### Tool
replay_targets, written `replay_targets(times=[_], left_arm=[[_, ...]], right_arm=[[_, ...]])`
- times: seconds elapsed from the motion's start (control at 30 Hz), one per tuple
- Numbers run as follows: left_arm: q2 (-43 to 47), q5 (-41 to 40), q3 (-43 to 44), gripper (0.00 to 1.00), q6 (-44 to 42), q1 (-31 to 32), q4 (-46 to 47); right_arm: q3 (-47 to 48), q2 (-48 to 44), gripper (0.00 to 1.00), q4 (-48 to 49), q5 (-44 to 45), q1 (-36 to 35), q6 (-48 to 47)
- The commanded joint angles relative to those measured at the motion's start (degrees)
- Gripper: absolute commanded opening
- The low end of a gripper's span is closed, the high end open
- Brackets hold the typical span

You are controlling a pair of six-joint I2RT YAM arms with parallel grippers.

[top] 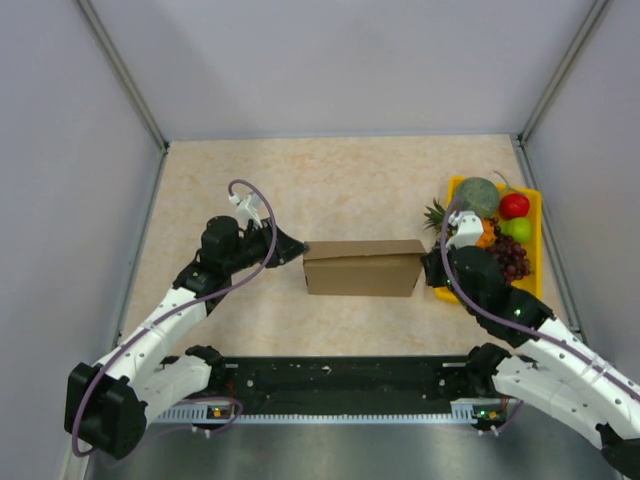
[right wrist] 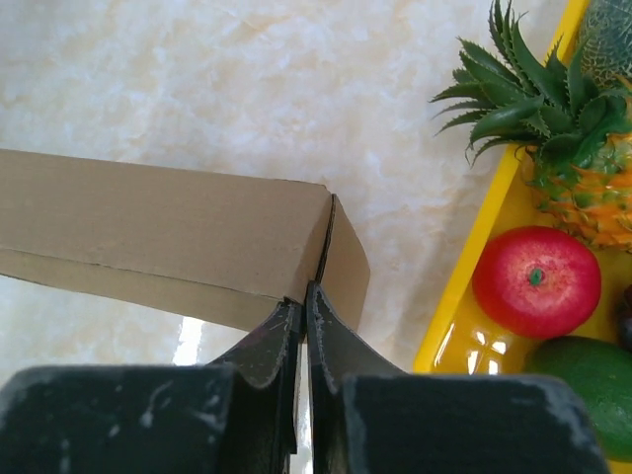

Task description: Fold the paper box

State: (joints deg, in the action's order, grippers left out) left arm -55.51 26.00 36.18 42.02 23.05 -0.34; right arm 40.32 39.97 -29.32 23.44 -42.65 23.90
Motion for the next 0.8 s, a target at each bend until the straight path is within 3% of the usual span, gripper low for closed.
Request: replay_targets(times=[0.0, 0.1, 0.13, 0.33, 0.5, 0.6, 0.63, 0.77], left_arm=[[-0.83, -0.07, -2.26, 0.3, -1.5, 0.51, -4.67], [-0.57, -0.25, -2.35, 0.3, -1.68, 0.59, -4.93], [-0.57, -0.42, -2.35, 0.3, -1.68, 0.59, -4.85], [-1.53, -0.07, -2.0, 0.29, -1.59, 0.68, -4.41], [-1.45, -0.16, -1.56, 0.29, -1.68, 0.95, -4.58], [-1.19, -0.42, -1.82, 0.29, -1.94, 1.03, -4.93], [-1.27, -0.42, -1.82, 0.29, -2.03, 1.12, -5.02], [-1.01, -0.51, -1.91, 0.29, -2.2, 1.12, -5.37]], right_arm=[[-6.56, -3.92, 0.0, 3.31, -0.16, -0.5, -2.02], [-4.29, -4.89, 0.16, 1.2, -0.85, -0.5, 0.0], [-2.02, -5.33, 0.28, -1.33, -1.81, -0.5, 0.79], [9.06, -7.88, 0.43, -12.85, -11.2, -0.59, 5.45], [14.78, -5.53, 0.59, -16.38, -11.32, -0.41, 8.96], [22.42, 5.24, 0.6, -17.26, -14.37, 2.38, 9.76], [25.57, 7.56, 0.6, -17.43, -18.91, 7.1, 10.02], [26.05, 13.82, 0.6, -17.0, -26.43, 16.72, 6.09]])
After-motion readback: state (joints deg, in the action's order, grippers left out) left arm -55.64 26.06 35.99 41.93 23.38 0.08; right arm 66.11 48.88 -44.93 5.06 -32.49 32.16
